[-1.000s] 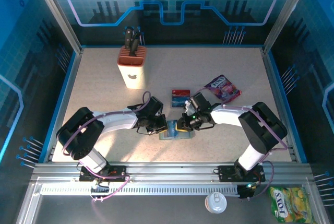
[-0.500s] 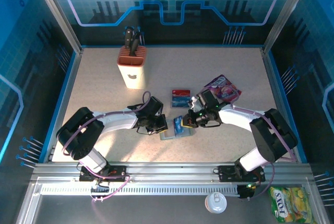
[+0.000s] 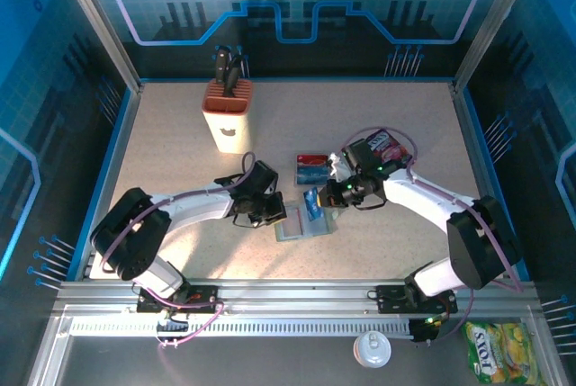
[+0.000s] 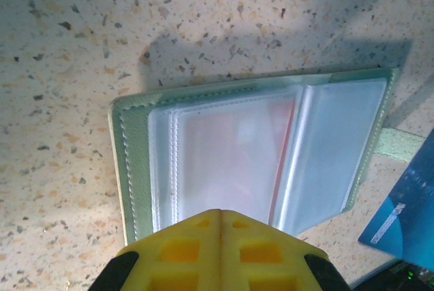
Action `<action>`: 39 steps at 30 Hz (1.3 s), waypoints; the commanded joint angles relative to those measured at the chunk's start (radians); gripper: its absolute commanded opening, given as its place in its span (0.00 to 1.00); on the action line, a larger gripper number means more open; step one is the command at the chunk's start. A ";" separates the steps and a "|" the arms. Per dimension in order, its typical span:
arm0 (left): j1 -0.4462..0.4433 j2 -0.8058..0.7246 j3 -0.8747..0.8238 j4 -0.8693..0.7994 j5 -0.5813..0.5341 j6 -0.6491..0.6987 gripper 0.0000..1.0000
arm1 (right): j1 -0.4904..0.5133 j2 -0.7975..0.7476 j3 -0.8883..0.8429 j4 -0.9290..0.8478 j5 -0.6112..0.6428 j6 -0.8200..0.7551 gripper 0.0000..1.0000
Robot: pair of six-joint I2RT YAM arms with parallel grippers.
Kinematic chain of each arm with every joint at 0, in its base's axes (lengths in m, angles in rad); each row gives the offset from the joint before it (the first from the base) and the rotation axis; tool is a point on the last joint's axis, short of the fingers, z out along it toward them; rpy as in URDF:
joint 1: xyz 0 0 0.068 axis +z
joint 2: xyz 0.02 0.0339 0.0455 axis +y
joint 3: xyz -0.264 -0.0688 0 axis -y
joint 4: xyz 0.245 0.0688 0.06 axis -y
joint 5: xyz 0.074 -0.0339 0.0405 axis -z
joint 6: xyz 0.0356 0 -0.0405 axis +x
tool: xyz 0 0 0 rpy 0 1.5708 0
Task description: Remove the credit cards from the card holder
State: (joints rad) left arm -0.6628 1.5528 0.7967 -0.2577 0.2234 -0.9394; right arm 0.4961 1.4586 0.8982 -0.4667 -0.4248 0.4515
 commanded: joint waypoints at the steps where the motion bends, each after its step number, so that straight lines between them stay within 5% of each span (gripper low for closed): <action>1: 0.008 -0.035 0.003 -0.040 -0.017 0.016 0.01 | -0.012 -0.027 0.061 -0.114 0.076 -0.175 0.00; 19: 0.037 -0.094 -0.047 -0.023 -0.020 0.007 0.03 | -0.007 0.232 0.499 -0.458 0.263 -1.063 0.00; 26: 0.057 -0.088 -0.047 -0.020 -0.023 0.004 0.03 | -0.014 0.385 0.687 -0.568 0.313 -1.239 0.00; 39: 0.068 -0.115 -0.054 -0.046 -0.028 -0.007 0.03 | -0.033 0.544 0.891 -0.628 0.307 -1.292 0.00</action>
State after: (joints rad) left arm -0.6029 1.4742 0.7628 -0.2611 0.2127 -0.9424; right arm 0.4755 1.9816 1.7603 -1.0462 -0.1120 -0.8070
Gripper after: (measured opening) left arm 0.056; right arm 0.060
